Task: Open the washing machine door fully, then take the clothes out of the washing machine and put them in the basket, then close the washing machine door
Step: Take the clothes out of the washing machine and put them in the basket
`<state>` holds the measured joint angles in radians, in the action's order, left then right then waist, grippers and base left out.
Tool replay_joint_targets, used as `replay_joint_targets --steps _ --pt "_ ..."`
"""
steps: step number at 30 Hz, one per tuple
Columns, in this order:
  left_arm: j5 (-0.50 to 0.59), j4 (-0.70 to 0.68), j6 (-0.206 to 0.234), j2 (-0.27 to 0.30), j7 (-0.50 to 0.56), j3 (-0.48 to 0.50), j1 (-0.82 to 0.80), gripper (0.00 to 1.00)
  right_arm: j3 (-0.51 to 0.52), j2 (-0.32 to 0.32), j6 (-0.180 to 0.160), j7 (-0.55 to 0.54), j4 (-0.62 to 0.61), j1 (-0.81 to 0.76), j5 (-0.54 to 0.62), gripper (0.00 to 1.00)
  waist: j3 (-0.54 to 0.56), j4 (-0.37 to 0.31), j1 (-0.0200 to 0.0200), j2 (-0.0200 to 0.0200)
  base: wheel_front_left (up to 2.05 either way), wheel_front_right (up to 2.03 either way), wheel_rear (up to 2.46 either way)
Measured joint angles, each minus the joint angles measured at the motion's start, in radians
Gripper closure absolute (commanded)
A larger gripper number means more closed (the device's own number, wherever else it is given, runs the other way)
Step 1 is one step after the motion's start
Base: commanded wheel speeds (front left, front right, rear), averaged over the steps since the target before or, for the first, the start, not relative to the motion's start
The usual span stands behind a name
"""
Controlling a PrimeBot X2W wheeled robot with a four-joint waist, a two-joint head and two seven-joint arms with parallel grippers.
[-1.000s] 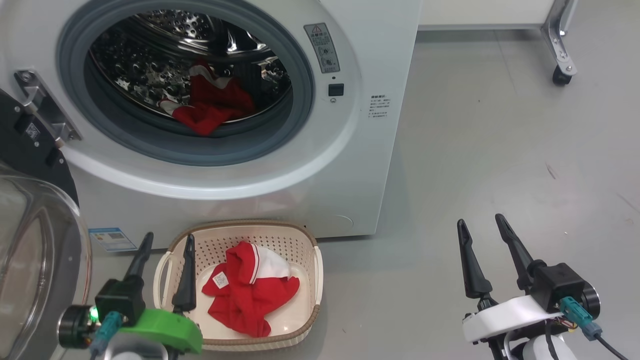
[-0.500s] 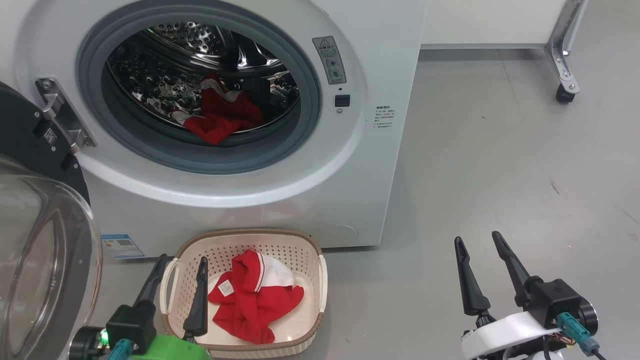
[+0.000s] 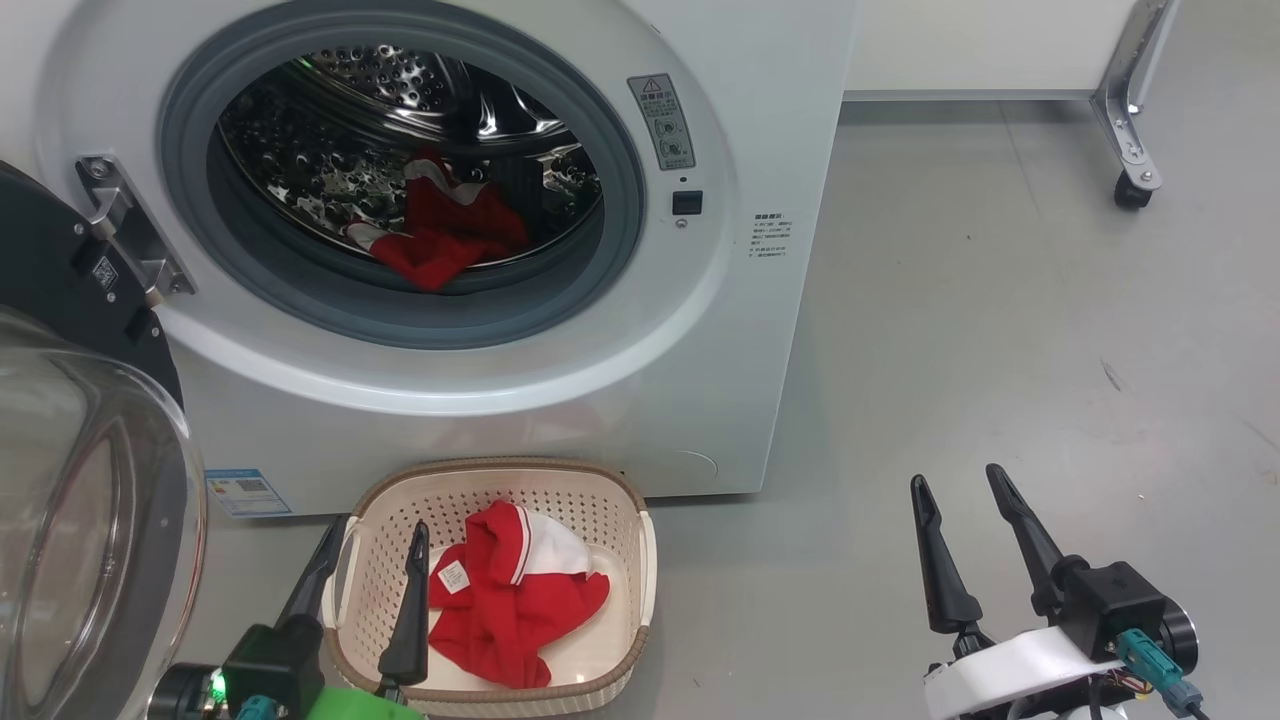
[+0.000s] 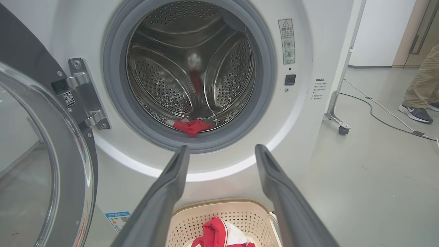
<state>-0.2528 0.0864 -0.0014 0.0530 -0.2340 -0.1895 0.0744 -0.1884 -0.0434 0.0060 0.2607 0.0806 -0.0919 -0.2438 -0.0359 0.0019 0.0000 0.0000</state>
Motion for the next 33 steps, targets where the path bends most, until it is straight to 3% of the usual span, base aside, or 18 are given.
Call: replay_joint_targets --steps 23,33 --pt "0.004 -0.064 0.020 0.000 0.062 -0.011 0.025 0.00 -0.022 0.000 0.004 0.000 -0.043 0.000 0.009 0.00 -0.068 -0.009 0.0000 0.0000 0.00 0.00 0.00" --pt "-0.031 -0.014 0.004 0.000 0.113 -0.017 -0.105 0.00 -0.057 0.000 0.014 0.000 -0.065 0.013 0.015 0.00 -0.173 -0.039 0.0000 0.0000 0.00 0.00 0.00"
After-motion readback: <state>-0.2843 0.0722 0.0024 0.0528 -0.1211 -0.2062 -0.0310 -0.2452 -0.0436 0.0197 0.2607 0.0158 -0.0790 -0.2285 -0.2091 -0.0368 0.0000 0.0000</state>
